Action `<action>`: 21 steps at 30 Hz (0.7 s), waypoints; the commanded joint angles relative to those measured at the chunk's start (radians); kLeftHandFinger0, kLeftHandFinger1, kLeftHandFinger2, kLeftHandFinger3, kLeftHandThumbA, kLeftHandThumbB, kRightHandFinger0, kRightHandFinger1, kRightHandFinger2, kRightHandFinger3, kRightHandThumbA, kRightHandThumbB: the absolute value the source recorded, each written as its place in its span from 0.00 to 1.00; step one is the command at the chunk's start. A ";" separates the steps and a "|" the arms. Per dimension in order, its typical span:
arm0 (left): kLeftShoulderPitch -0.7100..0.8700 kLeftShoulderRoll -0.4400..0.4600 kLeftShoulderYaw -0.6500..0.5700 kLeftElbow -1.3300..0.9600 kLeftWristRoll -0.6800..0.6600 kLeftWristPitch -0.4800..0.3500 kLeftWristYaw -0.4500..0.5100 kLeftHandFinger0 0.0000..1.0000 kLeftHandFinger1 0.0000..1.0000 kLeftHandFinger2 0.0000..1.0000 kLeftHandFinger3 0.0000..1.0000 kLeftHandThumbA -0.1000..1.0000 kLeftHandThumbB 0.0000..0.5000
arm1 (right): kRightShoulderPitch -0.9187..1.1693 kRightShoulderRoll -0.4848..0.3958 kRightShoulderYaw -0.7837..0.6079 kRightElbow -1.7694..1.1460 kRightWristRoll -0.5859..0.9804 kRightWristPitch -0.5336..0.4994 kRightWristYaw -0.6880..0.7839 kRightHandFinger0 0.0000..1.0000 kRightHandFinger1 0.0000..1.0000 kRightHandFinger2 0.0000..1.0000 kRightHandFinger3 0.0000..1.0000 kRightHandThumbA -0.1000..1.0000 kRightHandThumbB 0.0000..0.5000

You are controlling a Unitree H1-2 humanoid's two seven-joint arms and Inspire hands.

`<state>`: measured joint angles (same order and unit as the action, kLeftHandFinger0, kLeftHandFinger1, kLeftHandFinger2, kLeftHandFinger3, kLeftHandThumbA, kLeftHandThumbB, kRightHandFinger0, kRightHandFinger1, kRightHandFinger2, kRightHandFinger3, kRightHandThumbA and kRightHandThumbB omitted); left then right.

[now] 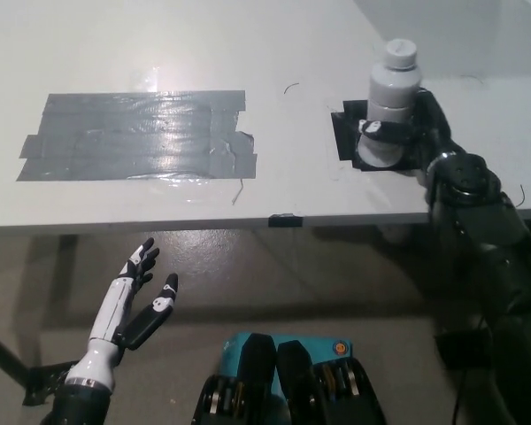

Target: A white bottle is kept in the middle of the desk infront of the robot and the robot picks it up with its right hand and passes it to a person

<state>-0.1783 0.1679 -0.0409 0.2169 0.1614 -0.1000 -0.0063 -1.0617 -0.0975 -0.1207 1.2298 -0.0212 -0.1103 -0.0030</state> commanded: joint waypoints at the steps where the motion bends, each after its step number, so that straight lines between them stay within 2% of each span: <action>1: -0.023 0.016 0.006 -0.009 0.006 -0.036 0.005 1.00 1.00 1.00 1.00 0.58 0.00 | -0.105 0.012 0.017 0.042 0.005 -0.029 -0.028 0.99 0.98 1.00 1.00 0.43 0.81; 2: -0.023 0.017 0.006 -0.009 0.006 -0.037 0.005 1.00 1.00 1.00 1.00 0.58 0.00 | -0.108 0.013 0.019 0.047 0.005 -0.028 -0.033 0.99 0.98 1.00 1.00 0.43 0.81; 3: -0.024 0.019 0.007 -0.009 0.007 -0.037 0.005 1.00 1.00 1.00 1.00 0.58 0.00 | -0.118 0.013 0.053 0.067 -0.038 -0.013 -0.086 0.55 0.60 0.70 0.71 0.23 0.67; 4: -0.029 0.021 0.009 -0.010 0.007 -0.033 0.005 1.00 1.00 1.00 1.00 0.59 0.00 | -0.121 0.014 0.076 0.081 -0.062 -0.008 -0.118 0.03 0.17 0.42 0.35 0.01 0.48; 5: -0.035 0.021 0.013 -0.009 0.000 -0.033 0.003 1.00 1.00 1.00 1.00 0.59 0.00 | -0.117 0.010 0.086 0.093 -0.064 -0.012 -0.129 0.01 0.22 0.58 0.49 0.00 0.38; 6: -0.035 0.022 0.014 -0.012 -0.004 -0.029 0.001 1.00 1.00 1.00 1.00 0.59 0.00 | -0.115 0.007 0.087 0.099 -0.057 -0.022 -0.124 0.01 0.39 0.76 0.69 0.00 0.37; 7: -0.036 0.023 0.015 -0.018 -0.003 -0.025 0.000 1.00 1.00 1.00 1.00 0.59 0.00 | -0.112 0.003 0.081 0.107 -0.041 -0.034 -0.107 0.05 0.50 0.81 0.76 0.00 0.36; 9: -0.038 0.025 0.016 -0.019 -0.002 -0.025 0.000 1.00 1.00 1.00 1.00 0.59 0.00 | -0.106 -0.003 0.085 0.113 -0.037 -0.050 -0.106 0.07 0.52 0.80 0.76 0.00 0.37; 11: -0.040 0.027 0.014 -0.013 -0.002 -0.027 -0.004 1.00 1.00 1.00 1.00 0.60 0.00 | -0.098 -0.008 0.090 0.112 -0.038 -0.056 -0.115 0.11 0.55 0.84 0.81 0.00 0.36; 13: -0.042 0.025 0.011 -0.012 0.004 -0.019 -0.001 1.00 1.00 1.00 1.00 0.62 0.00 | -0.091 -0.014 0.089 0.101 -0.034 -0.068 -0.113 0.20 0.61 0.89 0.85 0.00 0.35; 19: -0.040 0.029 0.014 -0.014 0.004 -0.017 0.001 1.00 1.00 1.00 1.00 0.60 0.00 | -0.099 0.000 0.095 0.056 -0.036 -0.089 -0.098 0.15 0.59 0.88 0.89 0.00 0.34; 21: -0.041 0.029 0.015 -0.011 0.001 -0.016 0.000 1.00 1.00 1.00 1.00 0.61 0.00 | -0.101 0.014 0.118 0.018 -0.060 -0.091 -0.109 0.17 0.62 0.90 0.90 0.00 0.31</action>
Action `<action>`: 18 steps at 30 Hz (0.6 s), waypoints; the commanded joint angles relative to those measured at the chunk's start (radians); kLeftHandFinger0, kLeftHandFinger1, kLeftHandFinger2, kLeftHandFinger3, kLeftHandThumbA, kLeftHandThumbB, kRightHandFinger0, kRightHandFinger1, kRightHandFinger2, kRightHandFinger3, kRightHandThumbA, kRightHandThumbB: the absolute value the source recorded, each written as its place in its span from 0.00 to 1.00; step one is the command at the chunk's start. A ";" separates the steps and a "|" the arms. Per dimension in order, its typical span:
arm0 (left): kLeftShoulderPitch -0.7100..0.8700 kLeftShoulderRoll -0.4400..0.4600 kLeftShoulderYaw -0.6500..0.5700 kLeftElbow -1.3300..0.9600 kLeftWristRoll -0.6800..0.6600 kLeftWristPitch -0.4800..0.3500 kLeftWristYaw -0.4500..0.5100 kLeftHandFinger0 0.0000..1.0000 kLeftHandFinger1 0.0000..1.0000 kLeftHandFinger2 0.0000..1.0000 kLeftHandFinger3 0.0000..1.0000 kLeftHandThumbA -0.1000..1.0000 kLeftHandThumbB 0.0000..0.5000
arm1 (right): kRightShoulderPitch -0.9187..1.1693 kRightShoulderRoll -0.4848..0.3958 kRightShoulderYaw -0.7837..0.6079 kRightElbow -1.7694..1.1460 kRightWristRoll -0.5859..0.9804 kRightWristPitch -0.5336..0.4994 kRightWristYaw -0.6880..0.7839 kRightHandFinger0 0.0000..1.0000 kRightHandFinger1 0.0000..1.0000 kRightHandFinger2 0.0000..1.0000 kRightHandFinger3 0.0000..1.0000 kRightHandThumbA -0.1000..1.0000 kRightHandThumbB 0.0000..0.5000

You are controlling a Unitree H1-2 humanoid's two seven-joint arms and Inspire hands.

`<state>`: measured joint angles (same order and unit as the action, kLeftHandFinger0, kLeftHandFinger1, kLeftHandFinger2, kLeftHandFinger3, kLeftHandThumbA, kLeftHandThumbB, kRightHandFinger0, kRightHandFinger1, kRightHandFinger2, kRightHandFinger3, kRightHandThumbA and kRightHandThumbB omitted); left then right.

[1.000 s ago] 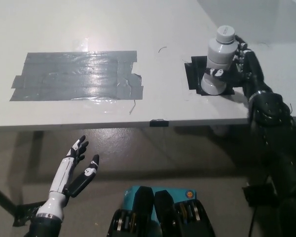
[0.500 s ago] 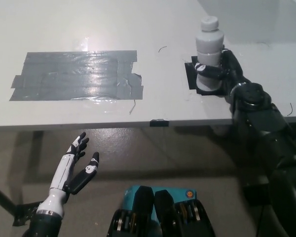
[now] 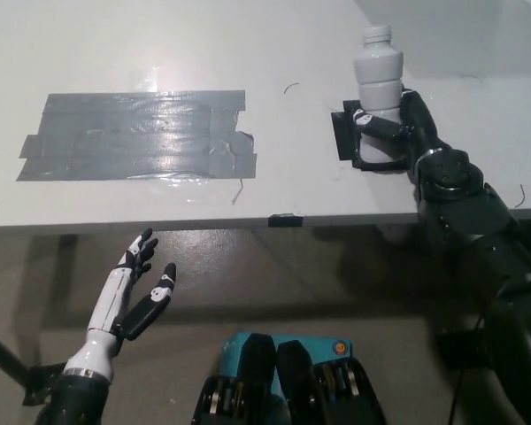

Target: A white bottle is kept in the middle of the desk infront of the robot and the robot picks it up with its right hand and passes it to a person

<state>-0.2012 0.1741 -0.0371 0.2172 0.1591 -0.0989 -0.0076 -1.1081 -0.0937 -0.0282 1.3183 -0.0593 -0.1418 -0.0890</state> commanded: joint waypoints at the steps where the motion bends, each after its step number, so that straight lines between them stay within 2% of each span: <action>1: -0.018 0.022 0.010 -0.009 0.004 -0.022 0.001 1.00 1.00 1.00 1.00 0.61 0.00 | -0.058 0.019 0.047 -0.090 -0.043 -0.057 -0.029 0.17 0.62 0.90 0.90 0.00 0.28; 2: -0.017 0.022 0.009 -0.008 0.004 -0.023 0.001 1.00 1.00 1.00 1.00 0.62 0.00 | -0.057 0.021 0.054 -0.098 -0.049 -0.053 -0.030 0.17 0.62 0.90 0.90 0.00 0.28; 5: -0.013 0.020 0.002 -0.014 0.013 -0.016 0.000 1.00 1.00 1.00 1.00 0.60 0.00 | -0.059 0.054 0.075 -0.129 -0.050 -0.052 -0.034 0.12 0.57 0.86 0.85 0.00 0.35; 7: -0.014 0.020 0.001 -0.014 0.016 -0.013 0.001 1.00 1.00 1.00 1.00 0.59 0.00 | -0.067 0.062 0.086 -0.120 -0.054 -0.044 -0.041 0.09 0.55 0.87 0.86 0.00 0.34; 8: -0.015 0.020 0.001 -0.015 0.016 -0.010 0.001 1.00 1.00 1.00 1.00 0.59 0.00 | -0.076 0.068 0.091 -0.106 -0.057 -0.042 -0.043 0.09 0.55 0.87 0.85 0.00 0.36; 12: -0.010 0.024 0.007 -0.027 0.011 -0.001 0.000 1.00 1.00 1.00 1.00 0.58 0.00 | -0.109 0.093 0.111 -0.046 -0.066 -0.020 -0.056 0.11 0.58 0.91 0.88 0.00 0.31; 18: 0.002 0.030 -0.004 -0.032 0.032 -0.009 0.005 1.00 1.00 1.00 1.00 0.54 0.02 | -0.130 0.114 0.117 0.026 -0.059 -0.012 -0.062 0.15 0.61 0.91 0.85 0.00 0.33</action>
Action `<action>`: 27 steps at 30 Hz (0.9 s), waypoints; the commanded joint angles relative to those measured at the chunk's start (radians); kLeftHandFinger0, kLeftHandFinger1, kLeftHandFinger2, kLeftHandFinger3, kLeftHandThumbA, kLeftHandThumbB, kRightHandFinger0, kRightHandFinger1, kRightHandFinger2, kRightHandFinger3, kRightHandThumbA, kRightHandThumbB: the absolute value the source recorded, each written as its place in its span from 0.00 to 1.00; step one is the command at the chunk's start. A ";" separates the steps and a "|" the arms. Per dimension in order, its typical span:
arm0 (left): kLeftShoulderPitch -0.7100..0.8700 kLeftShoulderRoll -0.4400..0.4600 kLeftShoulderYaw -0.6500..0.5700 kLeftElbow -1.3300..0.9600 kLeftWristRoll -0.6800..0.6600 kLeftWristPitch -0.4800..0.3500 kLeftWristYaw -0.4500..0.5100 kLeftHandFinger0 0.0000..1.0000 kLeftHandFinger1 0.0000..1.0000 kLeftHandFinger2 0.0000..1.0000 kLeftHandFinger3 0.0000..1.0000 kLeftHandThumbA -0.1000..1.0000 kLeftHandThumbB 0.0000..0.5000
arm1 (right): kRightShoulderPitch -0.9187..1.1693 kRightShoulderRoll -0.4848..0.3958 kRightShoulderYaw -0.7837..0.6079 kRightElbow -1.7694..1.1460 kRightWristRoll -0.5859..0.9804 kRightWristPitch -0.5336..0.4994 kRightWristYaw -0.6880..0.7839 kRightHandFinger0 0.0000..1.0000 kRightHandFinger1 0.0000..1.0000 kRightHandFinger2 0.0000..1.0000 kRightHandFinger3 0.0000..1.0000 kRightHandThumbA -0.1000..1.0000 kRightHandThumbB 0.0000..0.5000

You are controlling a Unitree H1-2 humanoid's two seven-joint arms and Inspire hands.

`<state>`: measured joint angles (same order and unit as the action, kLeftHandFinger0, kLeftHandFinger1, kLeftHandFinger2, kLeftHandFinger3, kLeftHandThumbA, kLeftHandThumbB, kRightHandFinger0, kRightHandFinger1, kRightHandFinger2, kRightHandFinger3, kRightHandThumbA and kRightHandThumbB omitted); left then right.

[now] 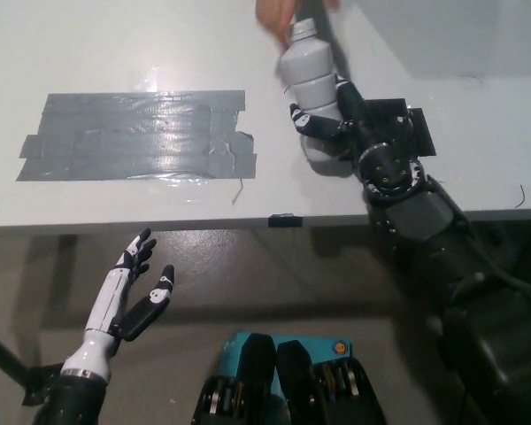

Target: A white bottle is kept in the middle of the desk infront of the robot and the robot picks it up with its right hand and passes it to a person

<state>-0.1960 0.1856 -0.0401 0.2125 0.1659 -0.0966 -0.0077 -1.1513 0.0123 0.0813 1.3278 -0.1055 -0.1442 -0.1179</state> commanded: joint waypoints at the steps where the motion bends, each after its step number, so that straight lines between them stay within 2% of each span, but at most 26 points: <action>1: -0.003 0.019 -0.001 -0.027 0.026 -0.013 0.006 1.00 1.00 1.00 1.00 0.54 0.02 | -0.088 0.010 0.005 0.020 -0.009 -0.007 -0.030 0.16 0.62 0.92 0.86 0.00 0.33; 7: -0.003 0.016 0.003 -0.036 0.018 0.003 0.000 1.00 1.00 1.00 1.00 0.48 0.02 | -0.110 0.024 0.005 0.033 -0.006 0.000 -0.027 0.17 0.61 0.90 0.85 0.00 0.36; 10: -0.001 0.020 0.003 -0.033 0.018 -0.002 -0.002 1.00 1.00 1.00 1.00 0.46 0.01 | -0.117 0.030 0.002 0.029 -0.003 -0.002 -0.035 0.10 0.56 0.88 0.84 0.00 0.32; 13: -0.007 0.022 0.002 -0.028 0.020 0.001 -0.004 1.00 1.00 1.00 1.00 0.46 0.03 | -0.120 0.031 -0.005 0.011 0.002 -0.016 -0.046 0.06 0.53 0.85 0.84 0.00 0.35; 14: -0.004 0.022 0.001 -0.035 0.023 0.006 -0.004 1.00 1.00 1.00 1.00 0.46 0.03 | -0.118 0.033 -0.006 0.003 0.002 -0.023 -0.051 0.12 0.58 0.90 0.87 0.00 0.38; 15: -0.001 0.021 0.001 -0.041 0.024 0.010 -0.005 1.00 1.00 1.00 1.00 0.46 0.03 | -0.113 0.034 0.002 -0.005 -0.007 -0.034 -0.062 0.37 0.84 1.00 1.00 0.08 0.57; 16: 0.000 0.021 0.001 -0.043 0.024 0.012 -0.005 1.00 1.00 1.00 1.00 0.46 0.03 | -0.112 0.034 0.005 -0.009 -0.011 -0.039 -0.067 0.46 0.85 1.00 1.00 0.09 0.52; 17: -0.003 0.020 -0.001 -0.037 0.028 0.010 -0.003 1.00 1.00 1.00 1.00 0.46 0.04 | -0.109 0.031 -0.007 -0.016 0.009 -0.057 -0.023 0.94 1.00 1.00 1.00 0.33 0.70; 18: -0.004 0.021 -0.002 -0.030 0.029 0.002 -0.003 1.00 1.00 1.00 1.00 0.47 0.05 | -0.105 0.023 -0.010 -0.019 0.027 -0.081 0.060 1.00 1.00 1.00 1.00 0.46 0.82; 19: -0.003 0.022 -0.001 -0.029 0.029 -0.001 -0.003 1.00 1.00 1.00 1.00 0.47 0.05 | -0.104 0.021 -0.009 -0.020 0.029 -0.086 0.081 1.00 1.00 1.00 1.00 0.51 0.86; 20: -0.001 0.023 0.000 -0.031 0.028 -0.002 -0.003 1.00 1.00 1.00 1.00 0.47 0.05 | -0.105 0.017 0.014 -0.024 0.005 -0.080 0.090 1.00 1.00 1.00 1.00 0.64 0.96; 21: -0.001 0.024 0.001 -0.034 0.029 0.002 -0.004 1.00 1.00 1.00 1.00 0.47 0.05 | -0.105 0.013 0.025 -0.031 -0.004 -0.069 0.103 1.00 1.00 1.00 1.00 0.71 1.00; 25: -0.008 0.022 0.000 -0.032 0.028 -0.001 -0.005 1.00 1.00 1.00 1.00 0.47 0.07 | -0.086 -0.004 0.043 -0.076 -0.015 -0.102 0.110 1.00 1.00 1.00 1.00 0.77 1.00; 27: -0.008 0.023 0.000 -0.035 0.030 0.002 -0.005 1.00 1.00 1.00 1.00 0.46 0.05 | -0.079 -0.007 0.039 -0.095 -0.009 -0.107 0.102 1.00 1.00 1.00 1.00 0.80 1.00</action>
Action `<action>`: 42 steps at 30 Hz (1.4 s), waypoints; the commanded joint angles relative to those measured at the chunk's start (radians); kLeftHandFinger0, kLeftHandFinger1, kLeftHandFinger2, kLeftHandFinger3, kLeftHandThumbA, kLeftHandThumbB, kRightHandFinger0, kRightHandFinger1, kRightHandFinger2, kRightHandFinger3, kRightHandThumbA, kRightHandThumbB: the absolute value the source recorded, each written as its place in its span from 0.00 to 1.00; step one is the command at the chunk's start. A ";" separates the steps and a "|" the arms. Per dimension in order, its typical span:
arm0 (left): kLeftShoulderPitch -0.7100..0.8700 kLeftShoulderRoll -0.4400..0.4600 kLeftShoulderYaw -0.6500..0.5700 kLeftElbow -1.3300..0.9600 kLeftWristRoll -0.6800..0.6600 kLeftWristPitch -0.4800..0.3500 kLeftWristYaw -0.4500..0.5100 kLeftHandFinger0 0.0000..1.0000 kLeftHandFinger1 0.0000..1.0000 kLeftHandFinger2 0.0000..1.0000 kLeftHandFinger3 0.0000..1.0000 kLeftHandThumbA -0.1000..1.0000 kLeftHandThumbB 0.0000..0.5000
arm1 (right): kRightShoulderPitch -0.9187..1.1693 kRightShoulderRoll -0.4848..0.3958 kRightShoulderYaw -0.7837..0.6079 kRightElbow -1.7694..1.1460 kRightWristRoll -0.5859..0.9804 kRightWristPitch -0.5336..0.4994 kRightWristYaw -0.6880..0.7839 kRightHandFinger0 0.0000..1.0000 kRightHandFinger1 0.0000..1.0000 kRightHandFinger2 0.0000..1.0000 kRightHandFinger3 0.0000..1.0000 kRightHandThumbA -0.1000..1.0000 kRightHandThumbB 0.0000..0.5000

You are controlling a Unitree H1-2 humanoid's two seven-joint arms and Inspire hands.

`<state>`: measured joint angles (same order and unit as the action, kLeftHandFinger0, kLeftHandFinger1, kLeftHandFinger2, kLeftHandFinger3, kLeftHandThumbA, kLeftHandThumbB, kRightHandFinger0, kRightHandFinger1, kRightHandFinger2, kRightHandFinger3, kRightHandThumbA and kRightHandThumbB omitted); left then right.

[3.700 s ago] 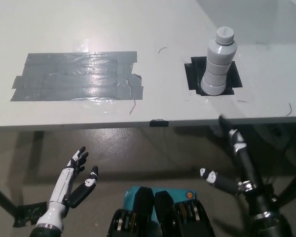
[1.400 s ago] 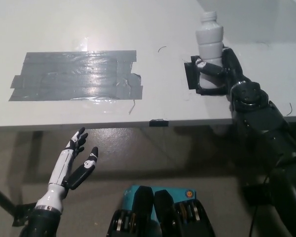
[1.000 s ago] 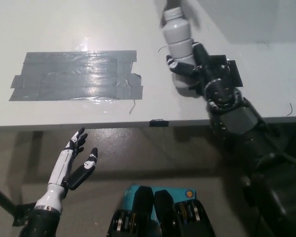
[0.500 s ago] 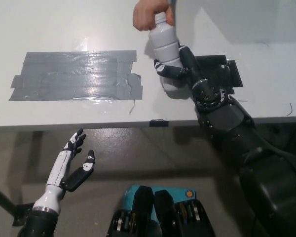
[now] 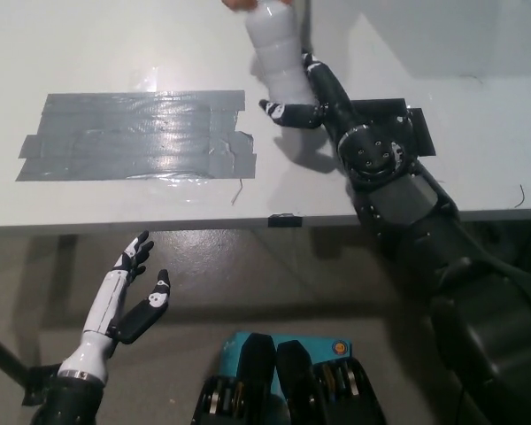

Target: A white bottle is kept in the middle of the desk infront of the robot and the robot picks it up with its right hand and passes it to a person

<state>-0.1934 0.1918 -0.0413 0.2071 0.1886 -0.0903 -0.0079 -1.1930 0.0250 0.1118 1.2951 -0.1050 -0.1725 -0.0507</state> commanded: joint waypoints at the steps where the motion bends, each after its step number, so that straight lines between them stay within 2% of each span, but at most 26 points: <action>1: -0.011 0.016 0.005 -0.031 0.001 0.000 -0.006 1.00 1.00 1.00 1.00 0.45 0.07 | -0.030 -0.024 0.007 -0.077 -0.009 -0.086 0.027 1.00 1.00 1.00 1.00 0.81 1.00; 3: -0.016 0.013 0.009 -0.027 -0.010 0.003 -0.009 1.00 1.00 1.00 1.00 0.43 0.06 | -0.007 -0.037 0.009 -0.135 -0.018 -0.090 0.007 1.00 1.00 1.00 1.00 0.83 1.00; 6: -0.022 0.012 0.006 -0.029 -0.001 0.012 -0.006 1.00 1.00 1.00 1.00 0.44 0.02 | 0.061 -0.058 0.005 -0.312 -0.025 -0.082 0.000 1.00 1.00 1.00 1.00 0.81 0.98; 8: -0.019 0.016 0.004 -0.027 -0.003 -0.007 -0.008 1.00 1.00 1.00 1.00 0.41 0.00 | 0.126 -0.074 0.002 -0.479 -0.020 -0.045 0.026 1.00 1.00 1.00 1.00 0.82 0.96; 10: -0.020 0.016 0.006 -0.026 -0.003 -0.003 -0.006 1.00 1.00 1.00 1.00 0.40 0.01 | 0.190 -0.092 -0.001 -0.646 -0.012 0.002 0.052 1.00 1.00 1.00 1.00 0.84 1.00; 13: -0.024 0.019 0.008 -0.012 -0.003 -0.024 -0.002 1.00 1.00 1.00 1.00 0.41 0.02 | 0.282 -0.116 0.001 -0.870 -0.015 0.084 0.077 1.00 1.00 1.00 1.00 0.89 1.00; 14: -0.023 0.021 0.008 -0.011 -0.002 -0.025 -0.002 1.00 1.00 1.00 1.00 0.41 0.02 | 0.313 -0.123 0.002 -0.931 -0.017 0.090 0.083 1.00 1.00 1.00 1.00 0.89 0.98; 17: -0.021 0.020 0.005 -0.007 0.004 -0.030 0.001 1.00 1.00 1.00 1.00 0.43 0.01 | 0.419 -0.148 0.011 -1.110 -0.033 0.084 0.098 1.00 1.00 1.00 1.00 0.81 0.85; 20: -0.014 0.018 0.001 -0.009 0.006 -0.033 0.000 1.00 1.00 1.00 1.00 0.41 0.00 | 0.512 -0.167 0.020 -1.204 -0.060 0.075 0.100 1.00 1.00 1.00 1.00 0.78 0.83; 22: -0.015 0.013 0.003 -0.008 -0.002 -0.027 -0.002 1.00 1.00 1.00 1.00 0.41 0.01 | 0.557 -0.178 0.020 -1.237 -0.074 0.079 0.099 1.00 1.00 1.00 1.00 0.81 0.83; 24: -0.019 0.010 0.003 -0.010 -0.002 -0.021 -0.002 1.00 1.00 1.00 1.00 0.42 0.03 | 0.597 -0.184 0.014 -1.265 -0.071 0.081 0.096 1.00 1.00 1.00 1.00 0.84 0.76; 25: -0.020 0.011 0.002 -0.010 -0.001 -0.020 -0.002 1.00 1.00 1.00 1.00 0.42 0.02 | 0.603 -0.184 0.012 -1.271 -0.067 0.085 0.096 1.00 1.00 1.00 1.00 0.84 0.76; 26: -0.023 0.012 0.003 -0.010 0.001 -0.018 -0.001 1.00 1.00 1.00 1.00 0.43 0.02 | 0.623 -0.185 0.007 -1.279 -0.042 0.078 0.103 1.00 1.00 1.00 1.00 0.85 0.61; 27: -0.026 0.014 0.003 -0.009 0.001 -0.019 -0.001 1.00 1.00 1.00 1.00 0.43 0.02 | 0.643 -0.187 0.005 -1.283 -0.025 0.071 0.108 1.00 1.00 1.00 1.00 0.88 0.56; 28: -0.031 0.014 0.005 -0.007 -0.003 -0.022 -0.002 1.00 1.00 1.00 1.00 0.43 0.02 | 0.666 -0.188 0.002 -1.284 -0.015 0.076 0.109 1.00 1.00 1.00 1.00 0.93 0.53; 30: -0.036 0.015 0.007 -0.003 -0.006 -0.024 -0.002 1.00 1.00 1.00 1.00 0.42 0.02 | 0.680 -0.191 0.002 -1.290 -0.009 0.090 0.113 1.00 1.00 1.00 1.00 0.94 0.52; 31: -0.036 0.015 0.006 -0.003 -0.005 -0.025 -0.003 1.00 1.00 1.00 1.00 0.42 0.04 | 0.697 -0.192 0.001 -1.291 -0.004 0.093 0.114 1.00 1.00 1.00 1.00 0.92 0.46; 32: -0.035 0.016 0.006 -0.004 -0.005 -0.027 -0.003 1.00 1.00 1.00 1.00 0.42 0.02 | 0.715 -0.190 -0.003 -1.289 0.006 0.091 0.111 1.00 1.00 1.00 1.00 0.92 0.48; 34: -0.033 0.018 0.004 -0.005 -0.003 -0.027 -0.005 1.00 1.00 1.00 1.00 0.42 0.02 | 0.748 -0.187 -0.012 -1.265 0.031 0.073 0.110 1.00 1.00 1.00 1.00 0.92 0.40; 39: -0.035 0.019 0.000 0.004 -0.001 -0.037 -0.006 1.00 1.00 1.00 1.00 0.40 0.00 | 0.783 -0.173 -0.021 -1.182 0.020 0.057 0.091 1.00 1.00 1.00 1.00 0.89 0.40; 42: -0.034 0.015 0.000 0.005 -0.002 -0.039 -0.005 1.00 1.00 1.00 1.00 0.39 0.00 | 0.786 -0.168 -0.017 -1.109 0.000 0.011 0.077 1.00 1.00 1.00 1.00 0.88 0.42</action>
<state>-0.2044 0.1933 -0.0420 0.2199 0.1879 -0.0948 -0.0080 -0.3886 -0.1454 0.1016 0.1485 -0.1005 -0.1070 0.0244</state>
